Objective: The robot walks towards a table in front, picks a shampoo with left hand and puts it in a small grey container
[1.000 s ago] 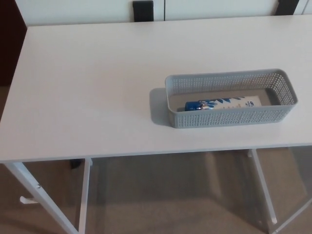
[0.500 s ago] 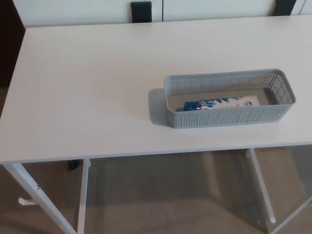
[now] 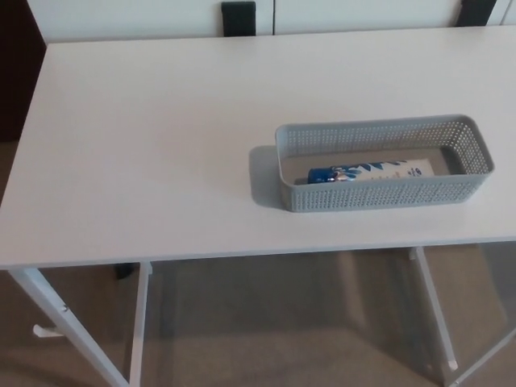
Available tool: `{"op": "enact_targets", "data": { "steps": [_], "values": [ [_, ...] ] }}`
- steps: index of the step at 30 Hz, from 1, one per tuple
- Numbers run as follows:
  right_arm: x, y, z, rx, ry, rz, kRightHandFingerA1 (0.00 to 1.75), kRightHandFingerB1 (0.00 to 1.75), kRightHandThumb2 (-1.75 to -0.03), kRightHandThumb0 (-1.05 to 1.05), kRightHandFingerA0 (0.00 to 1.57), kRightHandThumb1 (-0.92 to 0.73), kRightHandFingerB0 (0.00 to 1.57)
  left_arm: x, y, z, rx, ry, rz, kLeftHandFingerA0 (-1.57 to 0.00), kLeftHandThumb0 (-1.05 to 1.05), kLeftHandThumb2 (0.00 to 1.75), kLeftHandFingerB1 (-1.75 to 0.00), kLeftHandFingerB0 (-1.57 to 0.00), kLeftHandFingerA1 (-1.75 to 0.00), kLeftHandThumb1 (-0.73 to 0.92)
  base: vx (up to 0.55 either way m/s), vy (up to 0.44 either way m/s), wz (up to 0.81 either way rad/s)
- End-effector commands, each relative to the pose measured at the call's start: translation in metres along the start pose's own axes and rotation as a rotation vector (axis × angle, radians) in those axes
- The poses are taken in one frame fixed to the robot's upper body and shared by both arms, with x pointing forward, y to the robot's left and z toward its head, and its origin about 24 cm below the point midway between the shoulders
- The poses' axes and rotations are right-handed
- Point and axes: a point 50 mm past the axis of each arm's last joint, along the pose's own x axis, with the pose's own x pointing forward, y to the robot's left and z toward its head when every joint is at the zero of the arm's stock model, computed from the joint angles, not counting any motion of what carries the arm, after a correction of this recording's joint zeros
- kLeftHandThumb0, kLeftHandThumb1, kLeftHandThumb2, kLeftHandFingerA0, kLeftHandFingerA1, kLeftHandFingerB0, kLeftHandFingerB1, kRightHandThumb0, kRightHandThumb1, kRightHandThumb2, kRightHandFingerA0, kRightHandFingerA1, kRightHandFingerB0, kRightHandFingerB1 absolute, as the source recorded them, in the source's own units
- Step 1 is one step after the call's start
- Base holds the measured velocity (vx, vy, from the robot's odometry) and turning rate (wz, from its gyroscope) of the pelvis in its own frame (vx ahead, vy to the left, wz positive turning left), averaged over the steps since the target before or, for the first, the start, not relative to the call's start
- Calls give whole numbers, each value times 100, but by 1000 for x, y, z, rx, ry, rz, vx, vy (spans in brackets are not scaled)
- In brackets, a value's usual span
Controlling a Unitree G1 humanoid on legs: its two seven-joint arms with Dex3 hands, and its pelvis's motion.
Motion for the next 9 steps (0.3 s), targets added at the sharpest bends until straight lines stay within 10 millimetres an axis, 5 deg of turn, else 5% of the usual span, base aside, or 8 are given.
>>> {"op": "enact_targets", "data": {
  "steps": [1,9],
  "values": [
    [-3,-12,-3,31,8,-28,50,42,-59,-32,72,-67,56,0,2,2,-48,-54,17,-63,-47,63,-43,-58,-46,77,0,0,0],
    [0,-16,8,11,-20,-28,50,42,-60,-31,71,-67,56,0,6,8,-88,-102,9,-62,-51,62,-40,-54,-43,73,0,0,0]
  ]
}}
